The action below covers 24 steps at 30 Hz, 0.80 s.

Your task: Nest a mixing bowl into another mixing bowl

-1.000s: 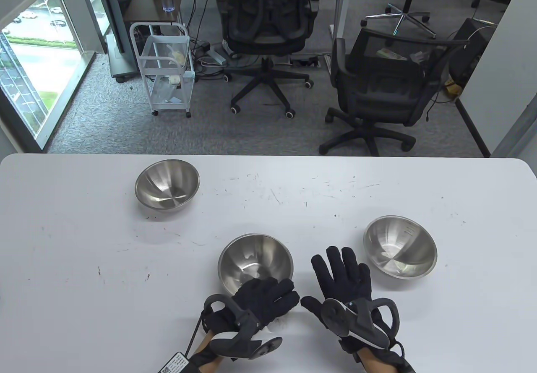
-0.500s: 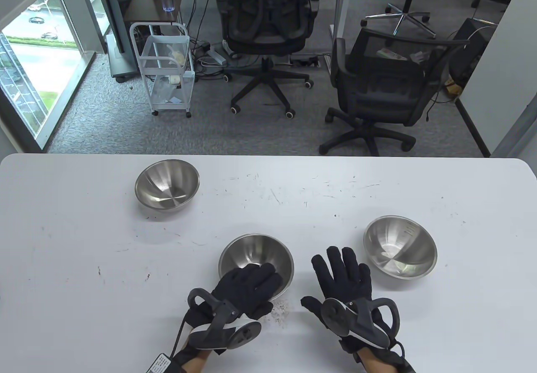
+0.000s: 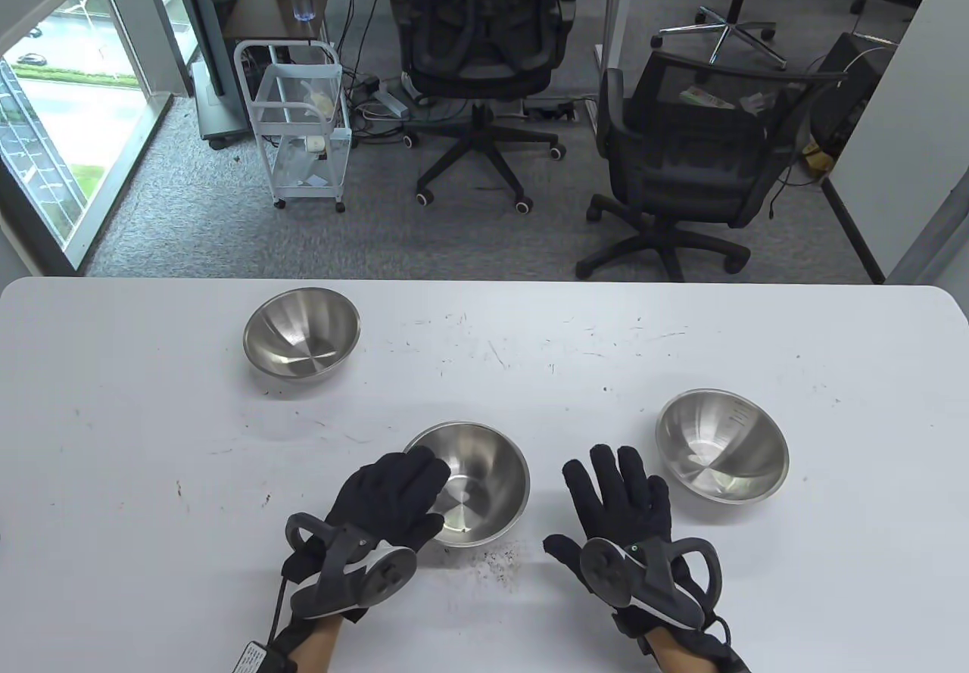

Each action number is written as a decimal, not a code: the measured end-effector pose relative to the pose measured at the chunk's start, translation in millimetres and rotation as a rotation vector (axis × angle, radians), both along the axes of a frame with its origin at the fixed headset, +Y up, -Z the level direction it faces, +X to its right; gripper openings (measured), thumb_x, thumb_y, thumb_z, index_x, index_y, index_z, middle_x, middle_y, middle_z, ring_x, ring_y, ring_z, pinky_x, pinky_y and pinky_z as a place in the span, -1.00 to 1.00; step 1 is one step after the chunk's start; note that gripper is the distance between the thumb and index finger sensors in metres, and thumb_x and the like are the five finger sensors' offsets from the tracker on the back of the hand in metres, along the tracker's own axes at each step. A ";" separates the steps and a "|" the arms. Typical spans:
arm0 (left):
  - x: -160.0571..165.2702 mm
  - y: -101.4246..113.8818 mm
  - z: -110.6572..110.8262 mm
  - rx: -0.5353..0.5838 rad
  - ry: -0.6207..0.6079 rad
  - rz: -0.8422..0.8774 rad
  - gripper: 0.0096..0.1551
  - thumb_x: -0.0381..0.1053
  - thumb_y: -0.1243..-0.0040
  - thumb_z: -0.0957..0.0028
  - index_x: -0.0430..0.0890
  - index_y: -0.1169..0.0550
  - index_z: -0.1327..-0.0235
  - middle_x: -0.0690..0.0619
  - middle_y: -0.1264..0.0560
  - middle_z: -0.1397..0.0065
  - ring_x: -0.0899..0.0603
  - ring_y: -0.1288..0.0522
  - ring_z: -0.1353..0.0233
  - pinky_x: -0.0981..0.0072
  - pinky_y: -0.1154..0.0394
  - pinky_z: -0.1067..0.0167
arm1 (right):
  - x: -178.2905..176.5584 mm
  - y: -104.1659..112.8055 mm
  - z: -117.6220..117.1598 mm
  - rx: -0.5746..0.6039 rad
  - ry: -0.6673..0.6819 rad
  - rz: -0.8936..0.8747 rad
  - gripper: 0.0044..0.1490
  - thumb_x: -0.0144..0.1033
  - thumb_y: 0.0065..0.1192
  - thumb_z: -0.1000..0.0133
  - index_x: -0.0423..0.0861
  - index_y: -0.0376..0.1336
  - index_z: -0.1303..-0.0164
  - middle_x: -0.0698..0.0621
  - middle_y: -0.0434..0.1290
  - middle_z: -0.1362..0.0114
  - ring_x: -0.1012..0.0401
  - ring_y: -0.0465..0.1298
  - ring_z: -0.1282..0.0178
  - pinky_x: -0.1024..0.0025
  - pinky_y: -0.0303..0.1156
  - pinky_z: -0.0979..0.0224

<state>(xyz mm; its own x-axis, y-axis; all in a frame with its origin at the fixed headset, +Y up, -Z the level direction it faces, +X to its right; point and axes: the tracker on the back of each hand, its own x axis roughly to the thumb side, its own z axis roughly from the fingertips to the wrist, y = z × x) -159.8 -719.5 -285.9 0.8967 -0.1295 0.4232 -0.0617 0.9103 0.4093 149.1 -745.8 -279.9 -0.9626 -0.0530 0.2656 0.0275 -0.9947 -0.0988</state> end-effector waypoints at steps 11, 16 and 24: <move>-34.4 -0.7 -6.6 0.003 0.125 0.045 -0.14 0.32 -0.19 -0.04 0.15 -0.26 -0.64 0.06 -0.33 -0.71 -0.13 -0.42 -0.57 -0.09 -0.49 -0.42 | 1.6 0.2 0.1 0.000 -0.003 -0.004 0.18 0.45 0.00 -0.03 0.11 -0.21 -0.77 -0.16 -0.11 -0.87 -0.25 -0.08 -0.80 -0.40 0.04 -0.59; -49.9 -4.9 -8.8 -0.009 0.181 0.057 -0.13 0.32 -0.18 -0.05 0.13 -0.25 -0.64 0.04 -0.33 -0.71 -0.14 -0.42 -0.56 -0.09 -0.49 -0.41 | 1.9 0.3 0.1 -0.003 -0.004 -0.003 0.18 0.44 0.00 -0.03 0.11 -0.20 -0.77 -0.17 -0.10 -0.87 -0.25 -0.08 -0.80 -0.40 0.04 -0.58; -62.0 -11.3 -10.5 -0.038 0.210 0.089 -0.12 0.32 -0.17 -0.05 0.11 -0.24 -0.66 0.02 -0.31 -0.71 -0.15 -0.41 -0.57 -0.10 -0.49 -0.40 | 2.9 1.2 -0.2 0.005 -0.018 0.001 0.18 0.45 0.03 -0.01 0.11 -0.17 -0.77 -0.15 -0.03 -0.86 -0.20 0.04 -0.79 -0.34 0.10 -0.59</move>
